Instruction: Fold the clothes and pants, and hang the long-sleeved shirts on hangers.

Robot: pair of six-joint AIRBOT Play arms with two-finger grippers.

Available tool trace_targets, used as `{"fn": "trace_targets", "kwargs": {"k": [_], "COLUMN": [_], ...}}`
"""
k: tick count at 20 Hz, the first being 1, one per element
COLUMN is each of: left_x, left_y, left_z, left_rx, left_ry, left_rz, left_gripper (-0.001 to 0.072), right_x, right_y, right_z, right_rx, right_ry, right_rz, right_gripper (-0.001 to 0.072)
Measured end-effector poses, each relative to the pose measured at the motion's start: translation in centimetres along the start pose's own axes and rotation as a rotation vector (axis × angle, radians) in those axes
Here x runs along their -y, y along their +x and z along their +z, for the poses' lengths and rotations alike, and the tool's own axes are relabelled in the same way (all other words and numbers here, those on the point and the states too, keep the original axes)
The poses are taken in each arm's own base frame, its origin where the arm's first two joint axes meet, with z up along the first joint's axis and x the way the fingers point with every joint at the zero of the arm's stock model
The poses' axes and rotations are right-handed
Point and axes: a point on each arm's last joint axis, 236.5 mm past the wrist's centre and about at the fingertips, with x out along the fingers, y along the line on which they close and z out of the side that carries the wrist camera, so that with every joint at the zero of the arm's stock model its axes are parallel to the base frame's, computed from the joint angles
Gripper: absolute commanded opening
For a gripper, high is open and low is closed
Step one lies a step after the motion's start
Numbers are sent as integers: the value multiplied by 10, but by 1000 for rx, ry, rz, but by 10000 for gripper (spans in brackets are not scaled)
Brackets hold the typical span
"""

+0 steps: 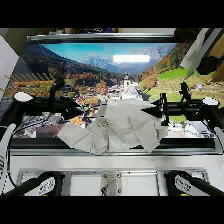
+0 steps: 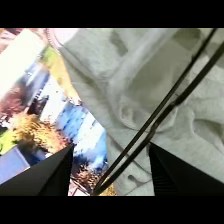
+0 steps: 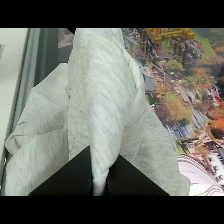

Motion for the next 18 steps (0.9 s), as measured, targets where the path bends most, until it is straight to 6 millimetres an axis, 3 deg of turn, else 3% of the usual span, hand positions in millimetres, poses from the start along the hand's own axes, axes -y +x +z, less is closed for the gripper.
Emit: {"fn": "trace_targets", "kwargs": {"k": [2, 5, 9, 12, 18], "left_x": [-17, -19, -9, 4, 28], "left_y": [-26, -56, -67, -48, 32], "left_z": [14, 25, 22, 17, 5], "left_rx": [58, 92, 75, 47, -81], "left_ry": [-72, -181, -443, -662, -861], "left_rz": [123, 240, 343, 336, 266], "left_gripper": [474, 474, 474, 475, 475], "right_x": [-1, -3, 0, 6, 11], "right_y": [-1, -4, -9, -14, -19], "right_z": [5, 16, 32, 44, 56], "right_rx": [-7, -11, -23, -29, -24], "right_ry": [4, 4, -9, -29, -11], "right_rz": [-15, -44, -120, -192, -264], "right_gripper": [19, 19, 19, 19, 19]}}
